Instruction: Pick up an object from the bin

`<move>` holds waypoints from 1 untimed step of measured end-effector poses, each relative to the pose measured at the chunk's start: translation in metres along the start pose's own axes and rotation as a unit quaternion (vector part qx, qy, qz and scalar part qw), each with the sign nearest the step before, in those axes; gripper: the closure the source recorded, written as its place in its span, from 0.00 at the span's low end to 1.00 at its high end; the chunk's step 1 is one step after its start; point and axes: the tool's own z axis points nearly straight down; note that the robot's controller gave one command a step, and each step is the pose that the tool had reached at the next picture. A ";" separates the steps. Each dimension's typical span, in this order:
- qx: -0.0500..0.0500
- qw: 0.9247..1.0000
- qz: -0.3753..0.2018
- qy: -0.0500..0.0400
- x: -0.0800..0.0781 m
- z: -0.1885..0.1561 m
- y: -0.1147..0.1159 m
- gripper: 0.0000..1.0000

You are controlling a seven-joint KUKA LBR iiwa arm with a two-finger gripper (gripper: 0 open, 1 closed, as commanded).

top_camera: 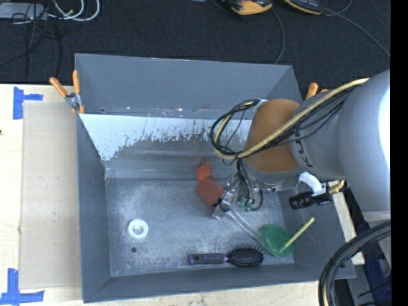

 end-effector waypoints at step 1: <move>0.002 1.000 -0.001 0.004 0.002 -0.018 -0.001 1.00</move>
Offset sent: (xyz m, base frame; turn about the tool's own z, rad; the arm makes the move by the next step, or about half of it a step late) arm -0.0001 0.0001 0.0728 0.0000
